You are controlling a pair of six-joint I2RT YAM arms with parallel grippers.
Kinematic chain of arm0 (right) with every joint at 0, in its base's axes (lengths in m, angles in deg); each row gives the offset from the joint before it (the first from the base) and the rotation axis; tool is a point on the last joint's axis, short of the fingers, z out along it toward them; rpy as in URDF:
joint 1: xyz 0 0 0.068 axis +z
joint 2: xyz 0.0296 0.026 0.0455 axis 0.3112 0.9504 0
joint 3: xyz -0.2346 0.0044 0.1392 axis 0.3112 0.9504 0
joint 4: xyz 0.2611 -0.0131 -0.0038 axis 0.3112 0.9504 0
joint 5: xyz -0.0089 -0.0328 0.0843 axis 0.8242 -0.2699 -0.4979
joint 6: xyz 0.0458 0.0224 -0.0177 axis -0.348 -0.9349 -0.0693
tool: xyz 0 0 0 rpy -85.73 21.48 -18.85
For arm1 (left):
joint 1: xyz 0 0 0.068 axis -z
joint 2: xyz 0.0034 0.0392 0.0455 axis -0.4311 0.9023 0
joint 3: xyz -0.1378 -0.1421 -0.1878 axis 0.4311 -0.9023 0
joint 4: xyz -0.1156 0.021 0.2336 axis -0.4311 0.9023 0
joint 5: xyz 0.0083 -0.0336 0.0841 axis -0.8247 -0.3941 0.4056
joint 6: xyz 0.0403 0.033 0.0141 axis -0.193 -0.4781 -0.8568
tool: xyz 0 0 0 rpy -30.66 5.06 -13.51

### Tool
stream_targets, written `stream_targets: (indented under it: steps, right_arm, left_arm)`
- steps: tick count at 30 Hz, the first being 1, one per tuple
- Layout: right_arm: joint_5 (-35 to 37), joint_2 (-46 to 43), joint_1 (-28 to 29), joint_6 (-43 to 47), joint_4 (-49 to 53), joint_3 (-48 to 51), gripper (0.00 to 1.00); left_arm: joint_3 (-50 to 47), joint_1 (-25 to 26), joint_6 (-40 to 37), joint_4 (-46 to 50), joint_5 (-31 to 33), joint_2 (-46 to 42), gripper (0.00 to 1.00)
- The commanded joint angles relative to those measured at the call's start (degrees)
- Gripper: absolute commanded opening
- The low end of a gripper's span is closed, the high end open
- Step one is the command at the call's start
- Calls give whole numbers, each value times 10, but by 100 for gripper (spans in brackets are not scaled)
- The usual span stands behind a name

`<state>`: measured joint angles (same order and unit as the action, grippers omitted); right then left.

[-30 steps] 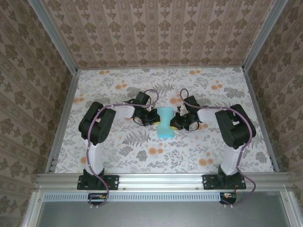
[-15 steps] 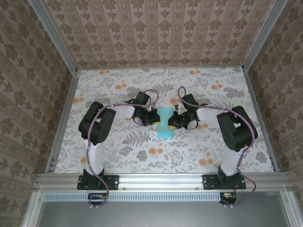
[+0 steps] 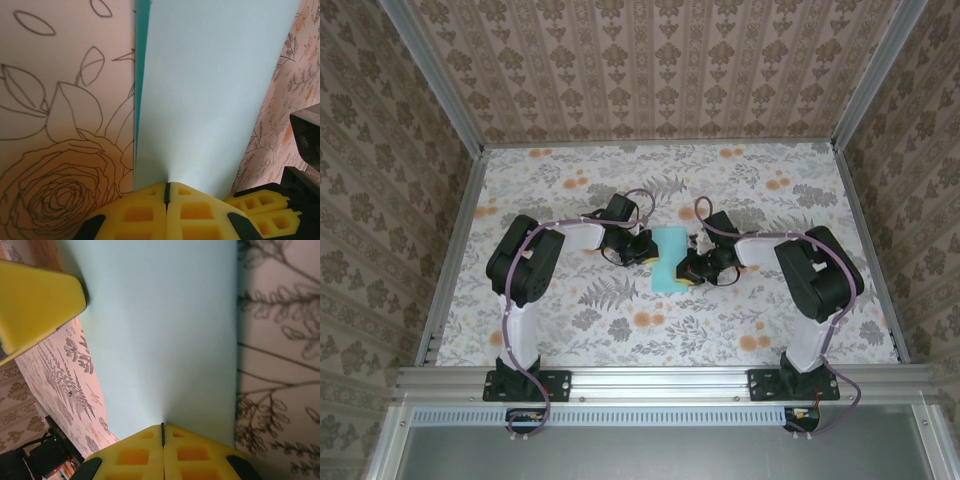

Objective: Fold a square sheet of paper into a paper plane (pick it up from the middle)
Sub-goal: Fold the square sheet of paper in half at the center of the table.

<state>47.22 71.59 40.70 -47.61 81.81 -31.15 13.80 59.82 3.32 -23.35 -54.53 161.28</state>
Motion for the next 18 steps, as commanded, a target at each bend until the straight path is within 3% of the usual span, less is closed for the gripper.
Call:
stream_targets:
  steps: [1,9,13,18]
  right_arm:
    - [15,-18,2,-5,55,56,7]
    - [22,-61,2,-17,54,109,7]
    - [35,-111,2,-21,62,63,7]
    - [107,-140,-1,5,82,-18,9]
  left_arm:
    - [-43,-2,-13,132,114,78,0]
    - [-39,-3,-21,132,114,78,0]
    - [-16,-3,-56,143,114,71,0]
    - [30,-3,-154,174,125,49,0]
